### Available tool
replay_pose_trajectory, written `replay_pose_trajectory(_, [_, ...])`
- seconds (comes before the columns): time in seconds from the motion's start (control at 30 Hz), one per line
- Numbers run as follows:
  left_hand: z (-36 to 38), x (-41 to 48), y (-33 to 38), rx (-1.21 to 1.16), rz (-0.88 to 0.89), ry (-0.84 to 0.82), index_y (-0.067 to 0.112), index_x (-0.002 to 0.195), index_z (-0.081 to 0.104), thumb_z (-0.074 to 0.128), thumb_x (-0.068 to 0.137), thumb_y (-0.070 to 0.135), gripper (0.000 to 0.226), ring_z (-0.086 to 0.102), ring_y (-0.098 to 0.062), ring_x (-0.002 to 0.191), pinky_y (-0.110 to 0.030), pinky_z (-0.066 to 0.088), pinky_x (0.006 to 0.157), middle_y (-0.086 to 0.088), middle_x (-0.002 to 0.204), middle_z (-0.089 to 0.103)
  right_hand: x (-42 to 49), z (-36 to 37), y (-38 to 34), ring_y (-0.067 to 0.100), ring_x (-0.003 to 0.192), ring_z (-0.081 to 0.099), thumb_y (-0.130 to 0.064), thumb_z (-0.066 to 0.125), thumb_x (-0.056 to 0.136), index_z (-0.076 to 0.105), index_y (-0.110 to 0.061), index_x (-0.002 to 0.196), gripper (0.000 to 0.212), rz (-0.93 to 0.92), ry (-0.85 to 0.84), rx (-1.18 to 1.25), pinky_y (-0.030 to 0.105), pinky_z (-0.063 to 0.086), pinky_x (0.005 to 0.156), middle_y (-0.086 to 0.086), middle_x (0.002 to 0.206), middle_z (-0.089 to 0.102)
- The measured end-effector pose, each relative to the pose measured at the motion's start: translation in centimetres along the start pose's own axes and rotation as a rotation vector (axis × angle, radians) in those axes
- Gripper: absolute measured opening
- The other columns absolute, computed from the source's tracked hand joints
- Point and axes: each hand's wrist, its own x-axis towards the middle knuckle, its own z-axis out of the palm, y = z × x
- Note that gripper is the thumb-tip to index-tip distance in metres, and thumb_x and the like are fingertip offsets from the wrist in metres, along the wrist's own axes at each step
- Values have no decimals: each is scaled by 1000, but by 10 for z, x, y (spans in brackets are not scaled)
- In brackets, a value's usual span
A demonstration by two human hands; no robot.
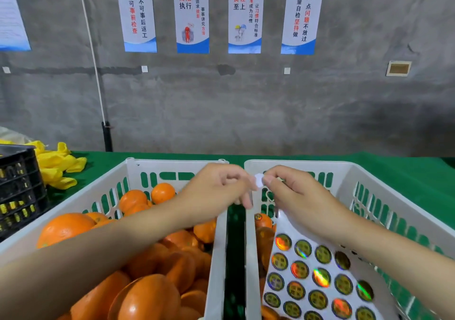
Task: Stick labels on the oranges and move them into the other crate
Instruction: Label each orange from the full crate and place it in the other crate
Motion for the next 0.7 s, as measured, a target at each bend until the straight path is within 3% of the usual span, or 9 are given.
replay_pose_trajectory(0.03, [-9,5,-7,115,7,42,18,82,73,57,97,23,22,59,0,54,-15,47,56,-3,70,74,0,0,0,9,53,44,-36,44,102,59,-28,85,24,12,-15,32,39,47,56,-9,55,47])
replay_pose_trajectory(0.1, [-29,12,-25,593,15,12,15,81,70,52,98,30,28,63,-6,69,-30,51,65,-2,77,73,-1,0,0,5,46,38,-36,44,103,58,-30,85,24,17,-37,31,27,37,45,-9,50,43])
replay_pose_trajectory(0.13, [-39,14,-36,834,-24,-46,14,83,69,50,99,32,30,62,-12,75,-34,51,69,-2,82,72,-2,1,0,4,44,34,-36,43,103,58,-31,85,24,23,-35,25,21,32,42,-9,49,41])
replay_pose_trajectory(0.2, [-54,13,-57,1041,-206,-165,13,84,64,47,98,33,31,55,-17,75,-34,47,68,-4,86,67,-4,4,1,3,41,32,-35,43,103,58,-31,84,25,56,-13,31,16,27,41,-9,48,41])
replay_pose_trajectory(0.3, [-65,9,-75,1032,-504,-319,15,82,59,48,97,34,27,53,-20,76,-37,46,71,-8,87,62,-7,6,3,4,45,37,-34,42,104,58,-26,85,26,74,-14,-45,21,30,47,-9,51,44])
replay_pose_trajectory(0.43, [-64,11,-76,1008,-569,-419,23,106,65,56,95,44,25,62,-23,101,-37,50,88,-2,109,67,-6,0,0,2,47,43,-33,42,104,58,-28,86,24,67,18,-129,16,32,49,-13,53,51])
replay_pose_trajectory(0.57, [-47,5,-76,1013,-608,-709,30,104,61,54,92,56,29,53,-15,80,-30,40,67,7,93,59,-4,-3,-3,4,44,42,-33,44,103,61,-27,88,24,49,-3,-138,15,32,45,-12,50,50])
replay_pose_trajectory(0.7, [-40,4,-78,1078,-615,-720,28,124,56,51,92,60,45,47,-11,71,-28,33,59,9,86,52,-7,2,-5,3,47,50,-35,43,103,59,-34,88,22,22,-73,-174,14,35,46,-16,55,57])
